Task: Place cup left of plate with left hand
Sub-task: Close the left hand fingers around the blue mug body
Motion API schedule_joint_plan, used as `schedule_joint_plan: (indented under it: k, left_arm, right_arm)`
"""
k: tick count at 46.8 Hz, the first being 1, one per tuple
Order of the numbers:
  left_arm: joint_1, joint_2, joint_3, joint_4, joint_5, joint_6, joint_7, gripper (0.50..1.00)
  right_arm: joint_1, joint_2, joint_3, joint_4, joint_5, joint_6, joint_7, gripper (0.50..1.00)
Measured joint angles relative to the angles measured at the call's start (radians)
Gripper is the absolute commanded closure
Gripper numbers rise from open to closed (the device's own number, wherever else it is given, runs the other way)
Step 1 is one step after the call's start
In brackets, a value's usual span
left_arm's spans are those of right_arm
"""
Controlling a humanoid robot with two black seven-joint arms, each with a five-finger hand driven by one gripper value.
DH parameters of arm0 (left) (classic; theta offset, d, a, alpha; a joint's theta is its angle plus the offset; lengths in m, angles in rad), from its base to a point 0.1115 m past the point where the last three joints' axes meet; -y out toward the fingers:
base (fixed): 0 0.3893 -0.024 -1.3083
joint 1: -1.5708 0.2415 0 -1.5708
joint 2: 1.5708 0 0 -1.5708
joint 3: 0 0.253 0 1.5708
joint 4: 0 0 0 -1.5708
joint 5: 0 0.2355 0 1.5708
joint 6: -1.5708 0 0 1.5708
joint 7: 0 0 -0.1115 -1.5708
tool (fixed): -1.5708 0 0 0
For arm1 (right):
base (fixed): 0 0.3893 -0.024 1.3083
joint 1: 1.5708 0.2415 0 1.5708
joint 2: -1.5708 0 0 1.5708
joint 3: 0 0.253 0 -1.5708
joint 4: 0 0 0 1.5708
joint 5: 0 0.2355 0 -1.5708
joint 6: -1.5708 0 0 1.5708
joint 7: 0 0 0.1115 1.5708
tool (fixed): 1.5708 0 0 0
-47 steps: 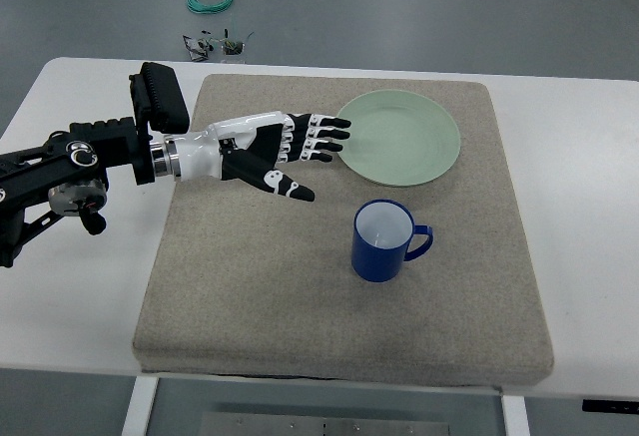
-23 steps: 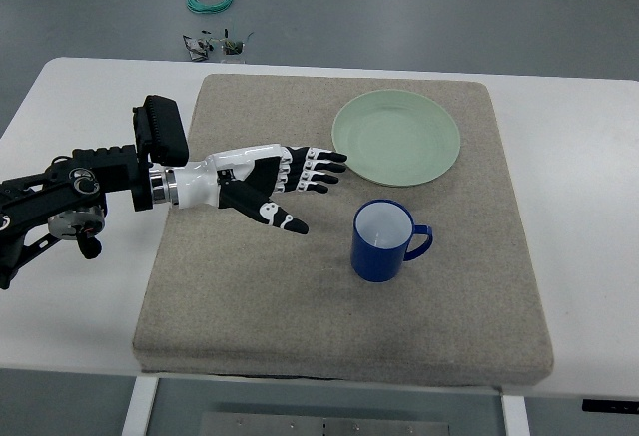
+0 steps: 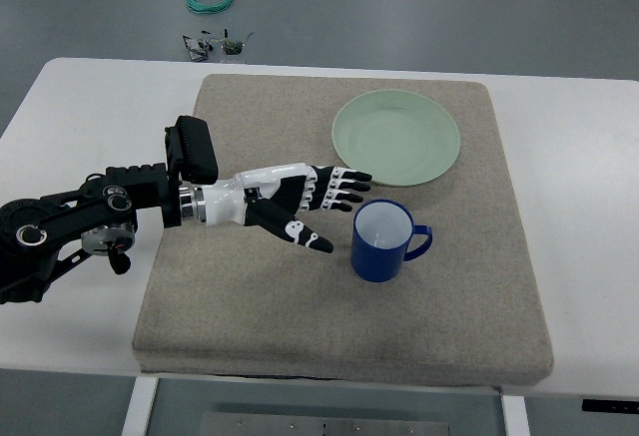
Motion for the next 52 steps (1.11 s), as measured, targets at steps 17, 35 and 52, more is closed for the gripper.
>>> schedule_joint_plan:
  k: [17,35,52]
  left_arm:
    - [0.004,-0.071,0.008,0.067,0.02,0.003,0.004,0.508]
    - [0.013,-0.12,0.013,0.108,0.021,0.009,0.003,0.508]
    - [0.006,-0.168,0.008,0.145,0.021,0.011,0.003,0.508]
  right_arm:
    - [0.0,0.0,0.0,0.0,0.0,0.0,0.0,0.566]
    - [0.0,0.0,0.0,0.0,0.0,0.0,0.0,0.566]
    - [0.0,0.0,0.0,0.0,0.0,0.0,0.0,0.566]
